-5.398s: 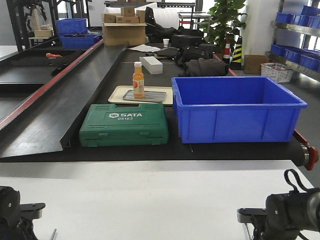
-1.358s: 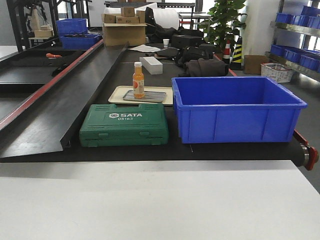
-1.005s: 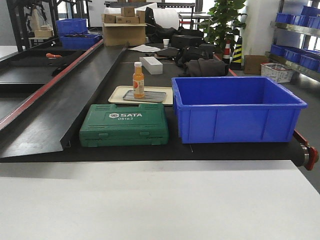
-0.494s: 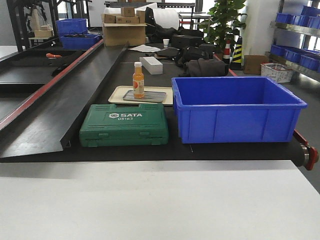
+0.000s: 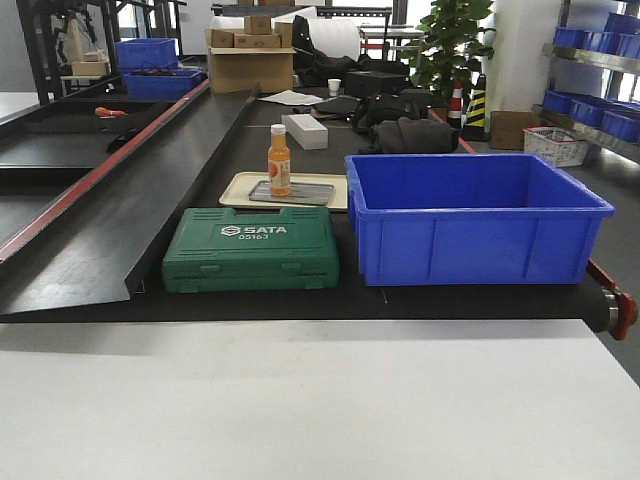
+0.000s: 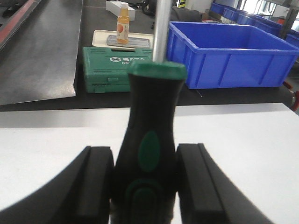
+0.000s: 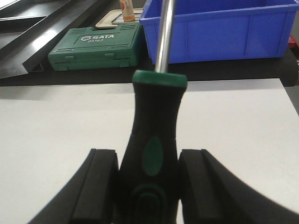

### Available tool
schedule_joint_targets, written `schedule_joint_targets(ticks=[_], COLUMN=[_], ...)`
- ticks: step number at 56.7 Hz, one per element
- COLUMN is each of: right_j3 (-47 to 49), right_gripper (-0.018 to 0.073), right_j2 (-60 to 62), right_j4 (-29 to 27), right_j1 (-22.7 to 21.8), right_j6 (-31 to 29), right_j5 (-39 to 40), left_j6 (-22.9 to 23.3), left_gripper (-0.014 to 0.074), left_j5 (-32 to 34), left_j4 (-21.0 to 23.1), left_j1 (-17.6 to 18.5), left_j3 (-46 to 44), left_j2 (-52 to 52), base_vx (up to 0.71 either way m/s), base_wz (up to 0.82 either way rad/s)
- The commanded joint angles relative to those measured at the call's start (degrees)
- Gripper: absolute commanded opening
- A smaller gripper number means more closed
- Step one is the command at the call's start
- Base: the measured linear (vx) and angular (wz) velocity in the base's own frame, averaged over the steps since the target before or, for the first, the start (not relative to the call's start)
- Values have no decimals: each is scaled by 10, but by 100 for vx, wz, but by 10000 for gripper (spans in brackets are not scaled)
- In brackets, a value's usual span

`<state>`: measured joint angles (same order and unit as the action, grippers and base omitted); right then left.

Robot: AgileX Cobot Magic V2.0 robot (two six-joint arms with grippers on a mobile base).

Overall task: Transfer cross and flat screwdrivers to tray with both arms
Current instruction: 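Hold both screwdrivers while the base backs away from the table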

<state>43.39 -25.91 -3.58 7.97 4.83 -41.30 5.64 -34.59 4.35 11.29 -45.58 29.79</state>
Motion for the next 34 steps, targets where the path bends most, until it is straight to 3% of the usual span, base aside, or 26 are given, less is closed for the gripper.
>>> schedule_joint_targets(ticks=[1,34], right_j3=[17,17], right_gripper=[-8,-8], right_j2=[-5,-5], right_j4=[-1,-1], right_j1=[-1,-1], right_j6=[-5,-5], right_j5=[51,51], left_j6=[0,0], left_gripper=[4,4], left_j5=[52,52], left_j4=[3,3], left_j1=[3,3], left_j3=[-16,-16], left_j2=[1,1], base_vx=[-5,-16], base_wz=[1,-6])
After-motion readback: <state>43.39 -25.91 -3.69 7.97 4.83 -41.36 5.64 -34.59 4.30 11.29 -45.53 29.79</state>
